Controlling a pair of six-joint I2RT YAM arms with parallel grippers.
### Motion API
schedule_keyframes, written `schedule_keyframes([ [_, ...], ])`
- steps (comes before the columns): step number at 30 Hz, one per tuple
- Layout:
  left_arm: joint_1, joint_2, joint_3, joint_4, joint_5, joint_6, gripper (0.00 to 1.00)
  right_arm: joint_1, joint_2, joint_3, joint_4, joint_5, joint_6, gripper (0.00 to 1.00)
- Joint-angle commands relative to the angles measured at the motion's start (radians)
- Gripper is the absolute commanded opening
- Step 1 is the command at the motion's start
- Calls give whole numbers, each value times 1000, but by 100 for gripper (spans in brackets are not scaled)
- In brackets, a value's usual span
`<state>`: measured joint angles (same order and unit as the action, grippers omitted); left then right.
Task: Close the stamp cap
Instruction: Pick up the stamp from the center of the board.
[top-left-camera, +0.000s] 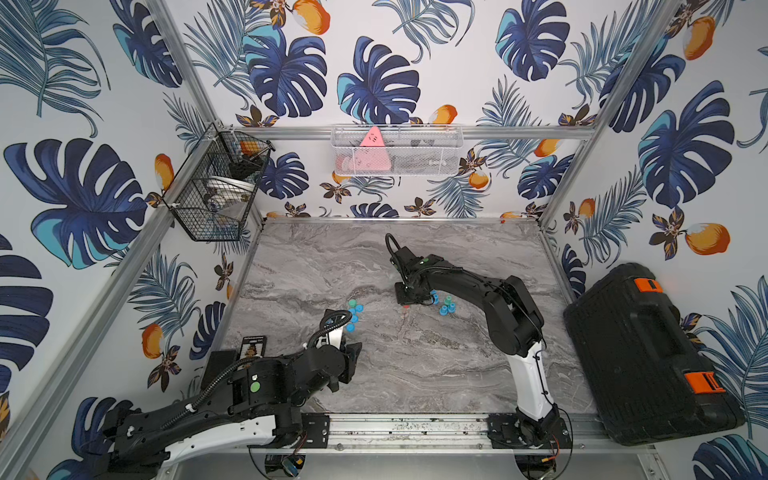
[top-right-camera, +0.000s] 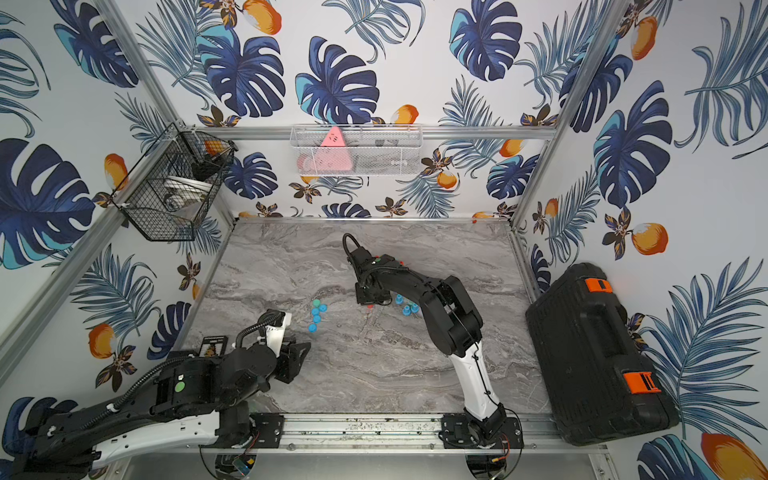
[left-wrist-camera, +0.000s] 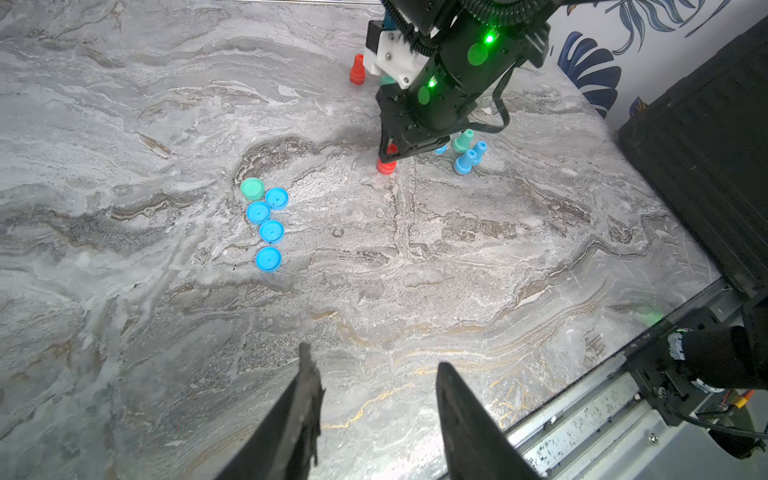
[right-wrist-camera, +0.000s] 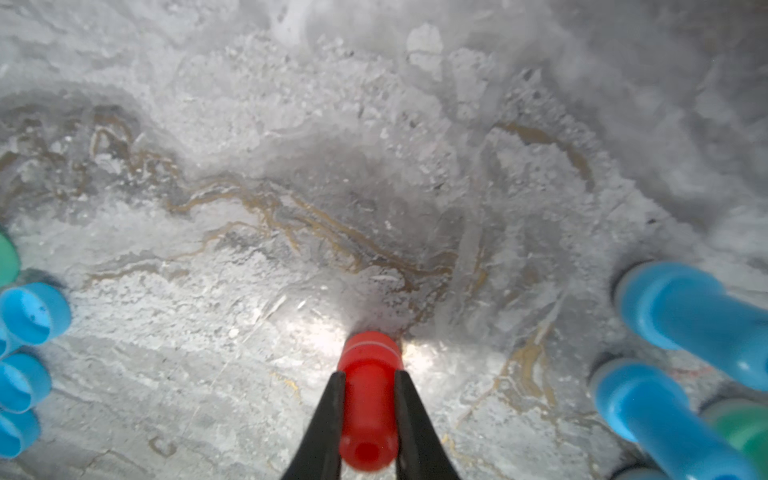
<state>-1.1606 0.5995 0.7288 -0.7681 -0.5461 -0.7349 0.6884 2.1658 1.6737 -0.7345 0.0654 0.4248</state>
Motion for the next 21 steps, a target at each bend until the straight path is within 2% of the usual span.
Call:
schedule_keyframes([
  [1, 1, -13, 9, -28, -9, -30, 50, -19, 2, -18, -65, 0, -21, 19],
  [8, 0, 32, 15, -3, -11, 11, 50, -80, 21, 36, -93, -12, -68, 19],
  [21, 1, 55, -27, 63, -13, 71, 51, -125, 134, 306, -216, 0, -109, 19],
])
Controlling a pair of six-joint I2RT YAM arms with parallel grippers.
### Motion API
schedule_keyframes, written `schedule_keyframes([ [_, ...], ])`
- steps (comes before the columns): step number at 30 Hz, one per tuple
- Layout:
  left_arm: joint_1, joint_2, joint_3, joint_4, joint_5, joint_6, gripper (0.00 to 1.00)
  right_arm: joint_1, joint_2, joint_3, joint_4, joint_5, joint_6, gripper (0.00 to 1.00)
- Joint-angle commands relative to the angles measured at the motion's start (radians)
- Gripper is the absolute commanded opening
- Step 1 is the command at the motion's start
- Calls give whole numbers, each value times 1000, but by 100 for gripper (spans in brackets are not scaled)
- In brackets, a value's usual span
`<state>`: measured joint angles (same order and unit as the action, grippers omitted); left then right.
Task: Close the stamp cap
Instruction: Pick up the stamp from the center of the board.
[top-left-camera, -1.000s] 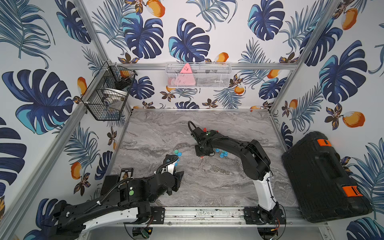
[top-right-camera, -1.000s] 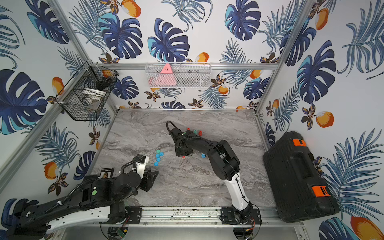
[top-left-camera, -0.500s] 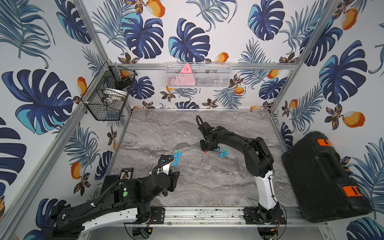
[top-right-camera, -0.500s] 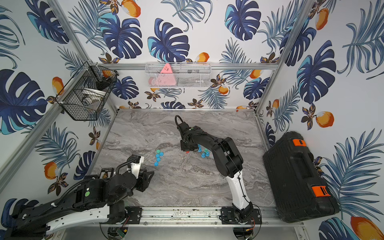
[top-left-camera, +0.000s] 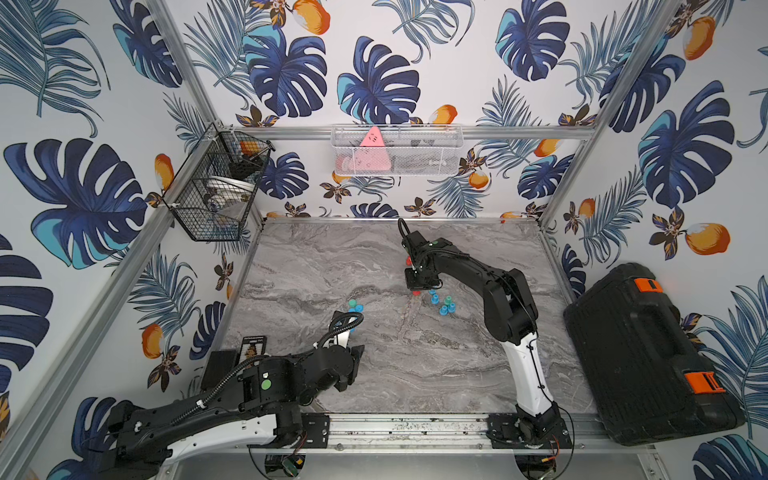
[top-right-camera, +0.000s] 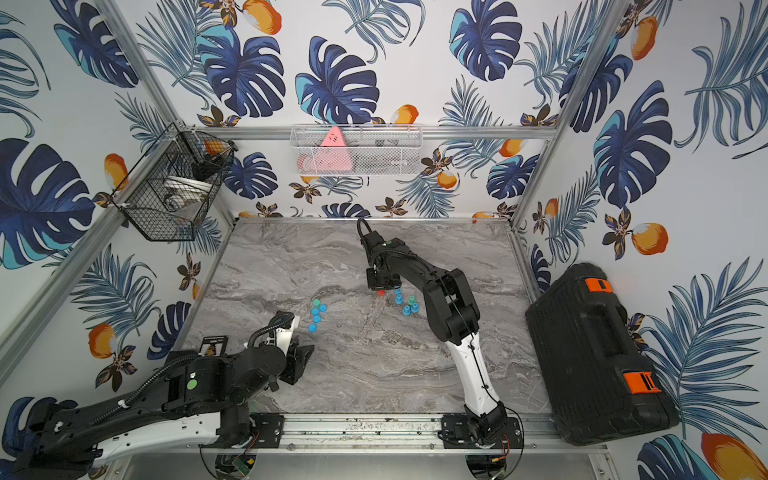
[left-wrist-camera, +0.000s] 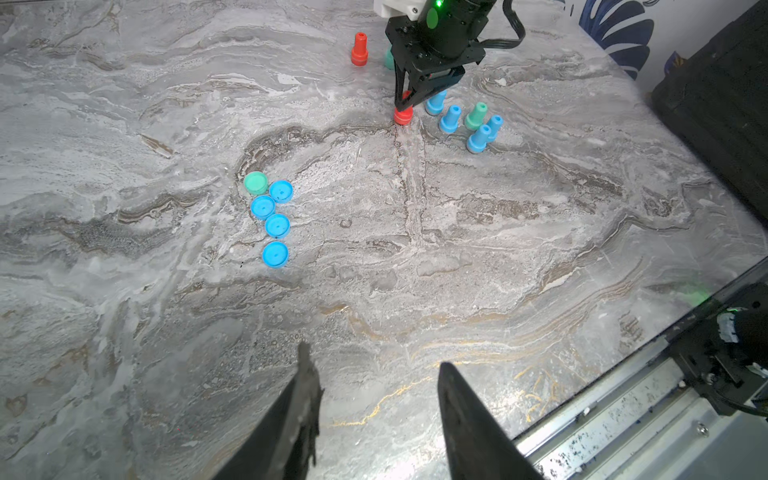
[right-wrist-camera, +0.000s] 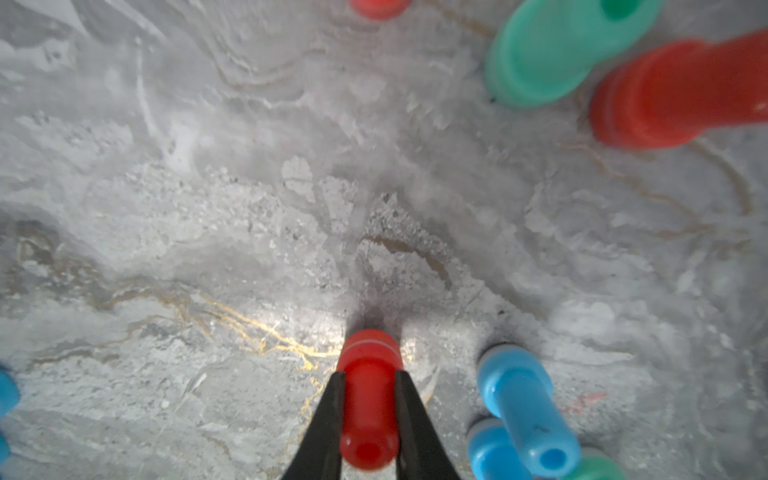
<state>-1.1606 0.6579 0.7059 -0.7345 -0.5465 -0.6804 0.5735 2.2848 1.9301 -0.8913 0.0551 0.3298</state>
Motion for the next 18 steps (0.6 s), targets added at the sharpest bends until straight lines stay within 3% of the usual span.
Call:
schedule_keyframes([
  [1, 0, -6, -4, 29, -11, 17, 51, -14, 19, 70, -70, 13, -15, 19],
  [9, 0, -23, -10, 36, -7, 25, 51, -73, 29, 210, -133, 37, -17, 19],
  [18, 0, 4, -32, 78, 4, 34, 51, -194, 14, 197, -129, 52, -22, 20],
])
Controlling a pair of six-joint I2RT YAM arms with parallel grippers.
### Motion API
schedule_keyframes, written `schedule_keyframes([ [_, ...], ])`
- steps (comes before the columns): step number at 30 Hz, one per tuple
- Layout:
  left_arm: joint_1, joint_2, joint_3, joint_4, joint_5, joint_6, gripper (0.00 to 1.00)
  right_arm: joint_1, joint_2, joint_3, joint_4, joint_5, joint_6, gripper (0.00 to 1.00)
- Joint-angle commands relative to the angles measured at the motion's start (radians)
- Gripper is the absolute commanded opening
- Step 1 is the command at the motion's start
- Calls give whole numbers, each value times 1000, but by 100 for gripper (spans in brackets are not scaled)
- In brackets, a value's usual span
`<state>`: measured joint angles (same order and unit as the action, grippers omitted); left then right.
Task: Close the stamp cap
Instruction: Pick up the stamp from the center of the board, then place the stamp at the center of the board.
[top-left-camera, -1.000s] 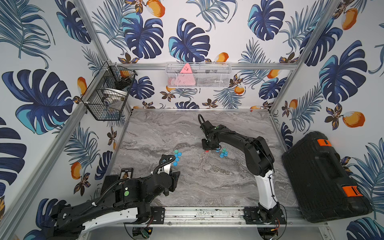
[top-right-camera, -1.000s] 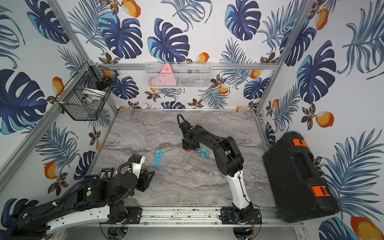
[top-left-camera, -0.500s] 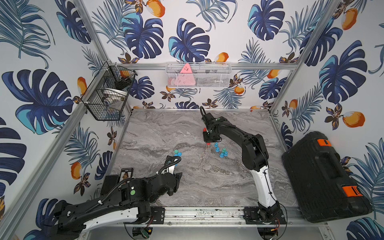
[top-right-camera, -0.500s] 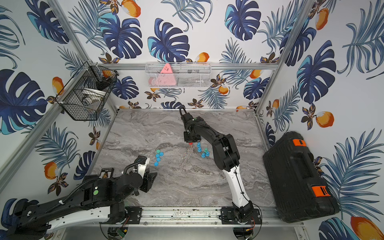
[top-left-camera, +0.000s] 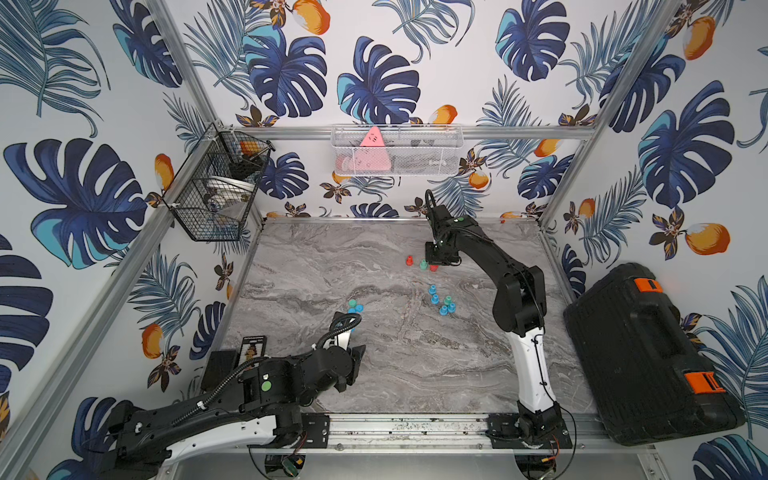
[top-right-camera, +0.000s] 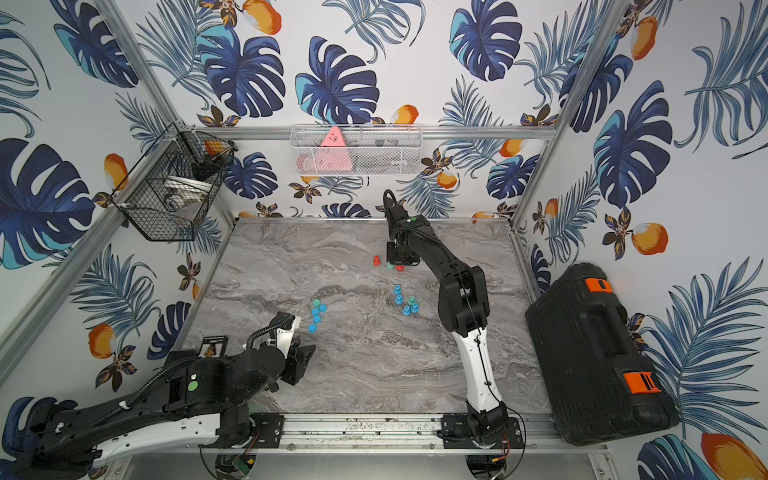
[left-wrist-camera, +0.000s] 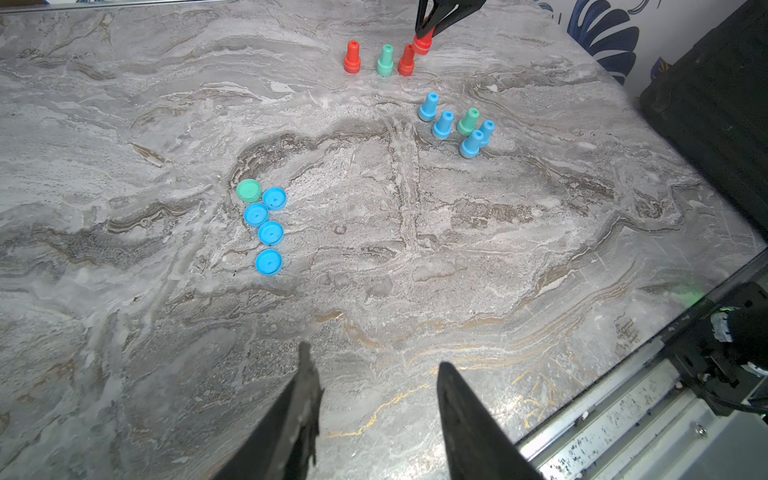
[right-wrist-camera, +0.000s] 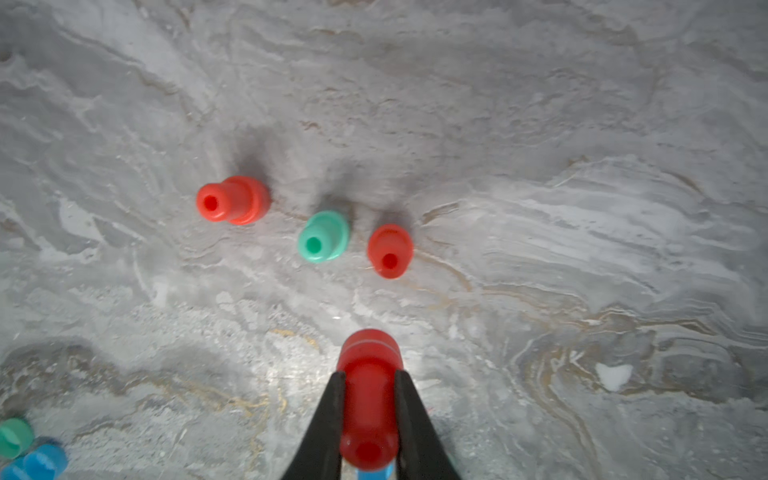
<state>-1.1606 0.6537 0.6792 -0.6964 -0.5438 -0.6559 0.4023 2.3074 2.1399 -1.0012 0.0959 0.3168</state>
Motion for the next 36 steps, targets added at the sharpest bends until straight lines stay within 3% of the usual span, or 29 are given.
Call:
schedule_keyframes([
  [1, 0, 10, -7, 45, 1, 12, 51, -33, -8, -18, -16, 11, -8, 20],
  [7, 0, 33, -9, 63, -2, 26, 51, -78, 12, -33, 2, -1, -3, 20],
  [36, 0, 44, -27, 96, 15, 28, 51, -101, 172, 98, -26, 8, -4, 20],
])
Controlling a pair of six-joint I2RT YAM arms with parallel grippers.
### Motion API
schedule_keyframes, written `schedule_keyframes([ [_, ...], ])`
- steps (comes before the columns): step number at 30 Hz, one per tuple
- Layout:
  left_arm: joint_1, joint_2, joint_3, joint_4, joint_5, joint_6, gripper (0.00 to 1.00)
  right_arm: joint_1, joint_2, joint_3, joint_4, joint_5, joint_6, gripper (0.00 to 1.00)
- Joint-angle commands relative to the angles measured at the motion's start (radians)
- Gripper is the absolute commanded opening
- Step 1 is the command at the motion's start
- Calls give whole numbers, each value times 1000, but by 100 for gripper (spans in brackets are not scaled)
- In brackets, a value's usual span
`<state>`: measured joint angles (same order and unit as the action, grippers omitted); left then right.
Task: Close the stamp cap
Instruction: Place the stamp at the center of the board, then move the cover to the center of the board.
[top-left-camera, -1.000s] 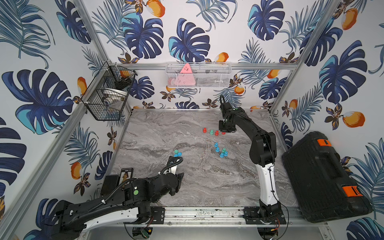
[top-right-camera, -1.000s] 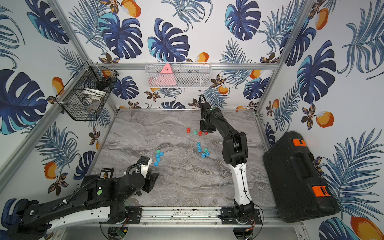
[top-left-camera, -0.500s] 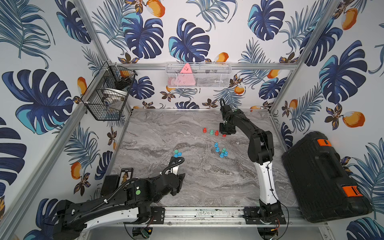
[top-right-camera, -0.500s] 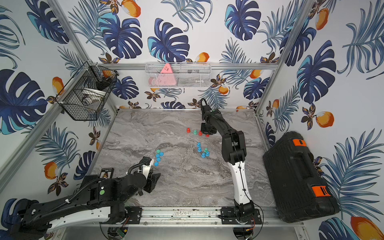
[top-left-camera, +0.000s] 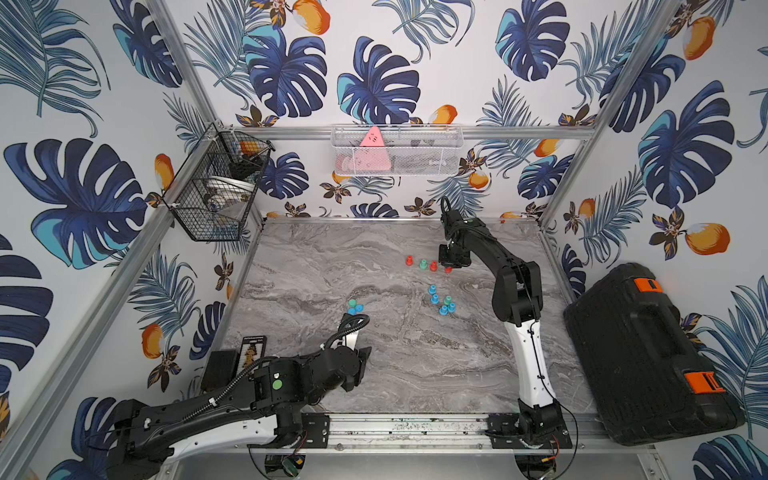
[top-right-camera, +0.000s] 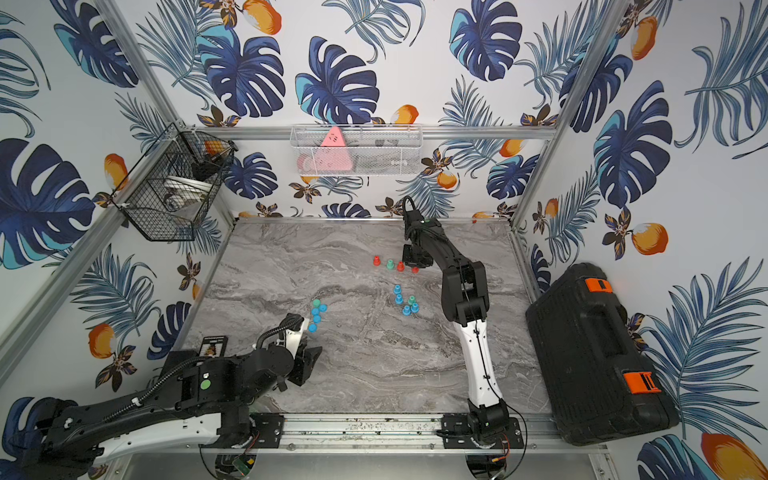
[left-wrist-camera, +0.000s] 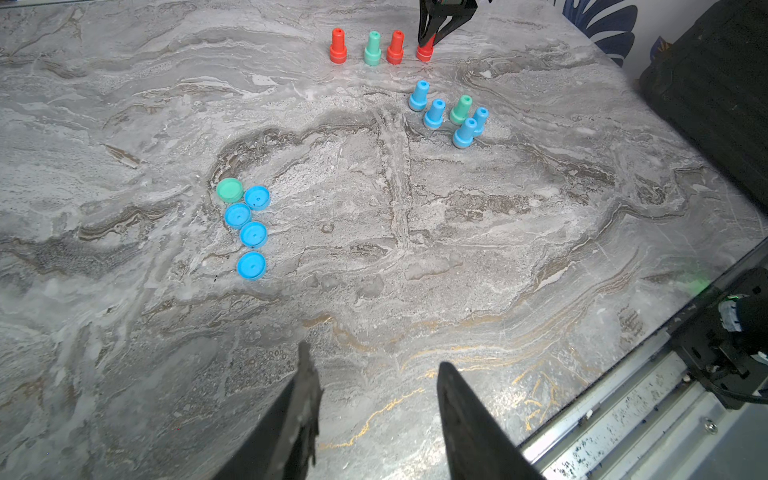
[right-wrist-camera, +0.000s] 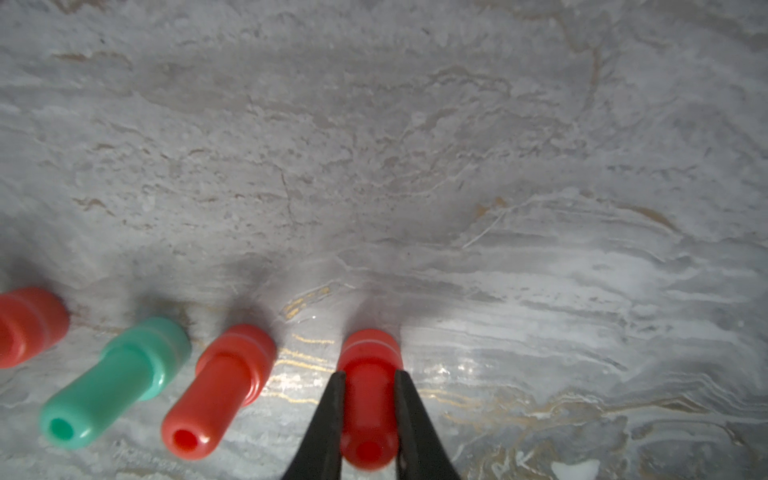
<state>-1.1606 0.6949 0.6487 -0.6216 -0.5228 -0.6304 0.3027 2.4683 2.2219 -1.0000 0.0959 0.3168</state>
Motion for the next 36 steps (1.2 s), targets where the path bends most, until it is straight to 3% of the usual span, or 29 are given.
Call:
schedule_keyframes([
  [1, -1, 5, 4, 21, -6, 3, 51, -2, 14, 20, -30, 7, -5, 21],
  [6, -1, 17, 10, 23, -8, 7, 51, 1, 5, 16, -30, 6, -4, 27],
  [15, 1, 26, 23, 20, -2, -2, 51, 3, -59, -24, -24, 11, -1, 47],
  [19, 0, 23, 38, 0, -9, -2, 51, 8, -118, -74, -12, 10, 8, 49],
  [27, 0, 37, 51, 3, -8, -13, 51, 36, -355, -332, 59, 26, 40, 51],
  [36, 5, 87, 53, 36, 1, -45, 51, 89, -754, -742, 169, 36, 83, 51],
])
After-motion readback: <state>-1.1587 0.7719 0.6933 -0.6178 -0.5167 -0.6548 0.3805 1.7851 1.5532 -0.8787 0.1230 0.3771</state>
